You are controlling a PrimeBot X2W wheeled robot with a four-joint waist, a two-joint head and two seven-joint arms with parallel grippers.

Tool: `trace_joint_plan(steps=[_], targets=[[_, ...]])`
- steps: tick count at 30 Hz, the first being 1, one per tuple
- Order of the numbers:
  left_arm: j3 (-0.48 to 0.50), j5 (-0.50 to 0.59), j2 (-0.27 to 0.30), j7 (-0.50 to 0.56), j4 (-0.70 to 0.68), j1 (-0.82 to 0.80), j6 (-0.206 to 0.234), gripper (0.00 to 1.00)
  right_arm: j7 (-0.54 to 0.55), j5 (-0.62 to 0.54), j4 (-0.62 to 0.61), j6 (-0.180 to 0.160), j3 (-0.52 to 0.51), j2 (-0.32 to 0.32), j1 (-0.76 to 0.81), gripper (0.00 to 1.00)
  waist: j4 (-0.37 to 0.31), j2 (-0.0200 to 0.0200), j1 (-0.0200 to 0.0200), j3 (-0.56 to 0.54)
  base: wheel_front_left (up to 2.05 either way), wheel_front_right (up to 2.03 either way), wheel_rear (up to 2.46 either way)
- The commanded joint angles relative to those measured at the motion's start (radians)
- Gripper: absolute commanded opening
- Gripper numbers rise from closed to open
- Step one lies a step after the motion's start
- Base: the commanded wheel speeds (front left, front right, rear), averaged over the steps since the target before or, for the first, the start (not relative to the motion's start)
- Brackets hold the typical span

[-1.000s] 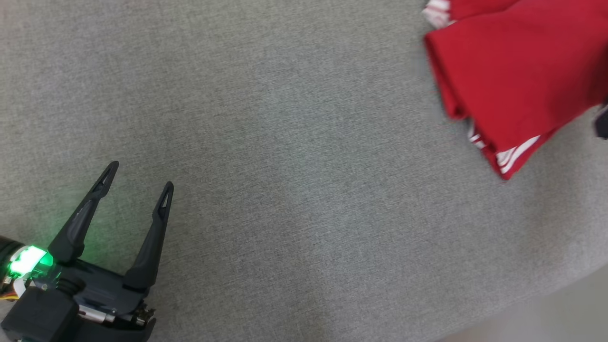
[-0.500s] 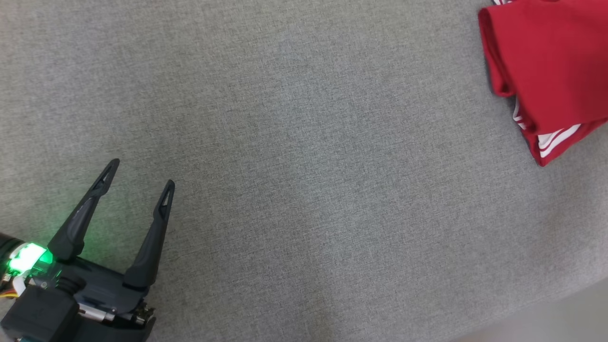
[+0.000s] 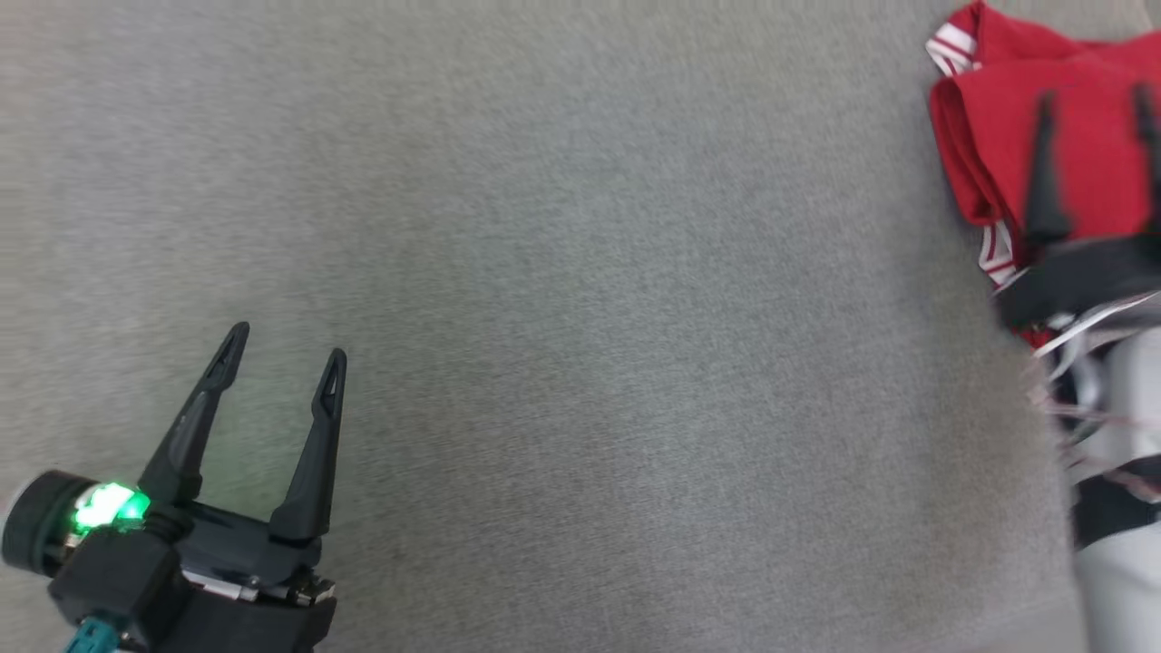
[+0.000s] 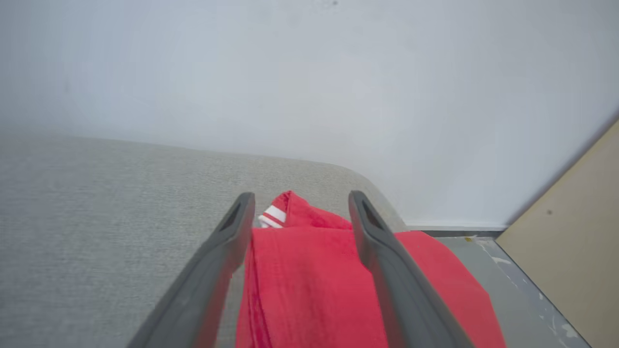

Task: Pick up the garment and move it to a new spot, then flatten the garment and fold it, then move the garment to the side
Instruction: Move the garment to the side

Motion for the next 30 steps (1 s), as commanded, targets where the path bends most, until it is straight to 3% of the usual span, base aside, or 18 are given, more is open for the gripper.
trace_joint_plan(steps=[1, 12, 17, 30], targets=[[0.000, -0.023, -0.023, -0.008, 0.031, 0.003, 0.008, 1.00, -0.010, 0.008, -0.023, -0.003, 0.043, 0.031, 0.045, 1.00, 0.066, 0.0001, 0.0001, -0.077, 0.00, 0.00, 0.00], [0.004, -0.069, -0.104, -0.024, 0.173, 0.038, 0.034, 1.00, -0.068, 0.039, 0.015, -0.003, 0.246, 0.134, 0.181, 1.00, 0.151, 0.0001, 0.0001, -0.244, 0.00, 0.00, 0.00], [0.012, -0.064, -0.129, -0.026, 0.218, 0.055, 0.056, 1.00, -0.086, 0.076, 0.014, -0.003, 0.283, 0.160, 0.241, 1.00, 0.178, 0.0001, 0.0001, -0.327, 0.00, 0.00, 0.00], [0.061, -0.078, -0.200, -0.028, 0.266, 0.136, 0.122, 1.00, -0.086, 0.099, -0.257, -0.003, 0.267, 0.184, 0.459, 1.00, 0.210, 0.0001, 0.0001, -0.488, 0.00, 0.00, 0.00]])
